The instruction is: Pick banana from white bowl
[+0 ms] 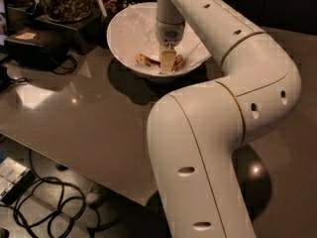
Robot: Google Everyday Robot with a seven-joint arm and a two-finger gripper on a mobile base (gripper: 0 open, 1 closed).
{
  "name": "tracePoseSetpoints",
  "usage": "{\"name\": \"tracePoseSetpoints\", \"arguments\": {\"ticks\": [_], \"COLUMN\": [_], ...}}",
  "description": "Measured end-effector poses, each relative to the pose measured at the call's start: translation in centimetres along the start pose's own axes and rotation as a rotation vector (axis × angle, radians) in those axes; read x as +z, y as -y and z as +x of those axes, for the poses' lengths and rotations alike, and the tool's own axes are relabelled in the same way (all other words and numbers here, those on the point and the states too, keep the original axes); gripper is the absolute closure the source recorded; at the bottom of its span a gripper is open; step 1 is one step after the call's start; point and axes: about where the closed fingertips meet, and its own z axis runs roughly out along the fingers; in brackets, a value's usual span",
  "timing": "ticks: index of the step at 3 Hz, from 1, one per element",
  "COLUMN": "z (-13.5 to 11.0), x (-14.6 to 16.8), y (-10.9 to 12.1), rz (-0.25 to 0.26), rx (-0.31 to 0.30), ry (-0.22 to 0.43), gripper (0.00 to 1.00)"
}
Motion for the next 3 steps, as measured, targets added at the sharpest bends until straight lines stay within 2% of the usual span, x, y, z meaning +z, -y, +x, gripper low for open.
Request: {"name": "tracePoseSetpoints", "arguments": {"ticks": [1, 2, 3], "z": [0.19, 0.19, 0.18], "x": [-0.07, -0.07, -0.07], "y": [-0.08, -0.08, -0.07], "rz": [-0.001, -0.001, 0.0], "rx": [0.004, 0.004, 0.004], "ry": [0.0, 0.0, 0.0], "gripper": [0.86, 1.0, 1.0]}}
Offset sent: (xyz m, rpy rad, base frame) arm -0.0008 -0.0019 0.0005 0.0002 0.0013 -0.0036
